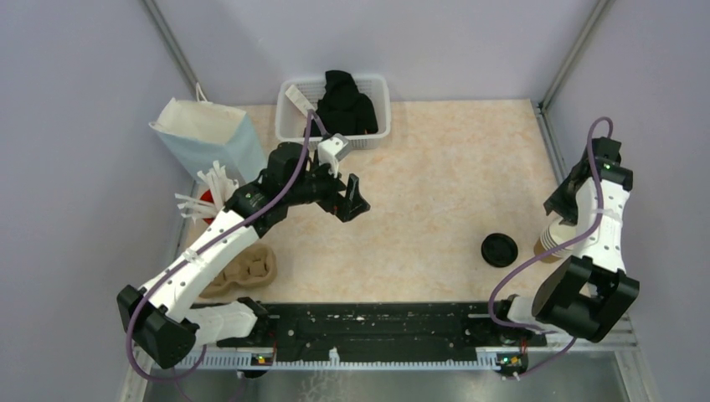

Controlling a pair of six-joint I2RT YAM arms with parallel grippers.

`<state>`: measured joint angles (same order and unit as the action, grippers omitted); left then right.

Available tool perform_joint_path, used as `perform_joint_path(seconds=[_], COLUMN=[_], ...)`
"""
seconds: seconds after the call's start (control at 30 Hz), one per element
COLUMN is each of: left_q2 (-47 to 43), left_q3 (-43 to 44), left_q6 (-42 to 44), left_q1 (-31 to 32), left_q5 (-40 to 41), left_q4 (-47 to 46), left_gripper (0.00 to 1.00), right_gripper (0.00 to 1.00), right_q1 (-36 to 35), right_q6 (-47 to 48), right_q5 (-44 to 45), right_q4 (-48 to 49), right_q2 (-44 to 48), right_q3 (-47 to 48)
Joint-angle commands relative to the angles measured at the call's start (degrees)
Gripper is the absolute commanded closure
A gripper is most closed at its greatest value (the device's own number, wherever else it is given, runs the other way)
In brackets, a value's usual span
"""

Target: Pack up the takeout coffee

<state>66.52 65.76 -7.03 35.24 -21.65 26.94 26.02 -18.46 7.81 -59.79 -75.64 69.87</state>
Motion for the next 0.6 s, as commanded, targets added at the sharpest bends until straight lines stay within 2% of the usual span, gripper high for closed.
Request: perform_joint_path(seconds=[0.0, 0.17, 0.43, 0.57], left_q2=[0.2, 0.4, 0.6, 0.7], left_q3=[0.1, 0.5, 1.0, 1.2], left_q6=[1.8, 2.1, 2.4, 2.7], left_q1=[0.2, 0.3, 0.5, 0.6], left_q5=[-1.0, -0.7, -0.4, 0.0], left_q4=[-3.1, -2.8, -2.5, -2.2], left_gripper=[0.01, 0.01, 0.01, 0.01], right_gripper=[0.65, 0.67, 0.77, 0.85], right_q1=[0.5, 0.5, 0.4, 0.4], right_q6=[0.5, 0.2, -0.1, 0.0], right_q5=[0.1, -0.3, -0.1, 0.5], right_q4=[2.4, 3.2, 2.9, 2.7], right_q2=[0.2, -0.6, -0.8, -0.6], right_q3=[-1.0, -0.8, -0.9, -0.7])
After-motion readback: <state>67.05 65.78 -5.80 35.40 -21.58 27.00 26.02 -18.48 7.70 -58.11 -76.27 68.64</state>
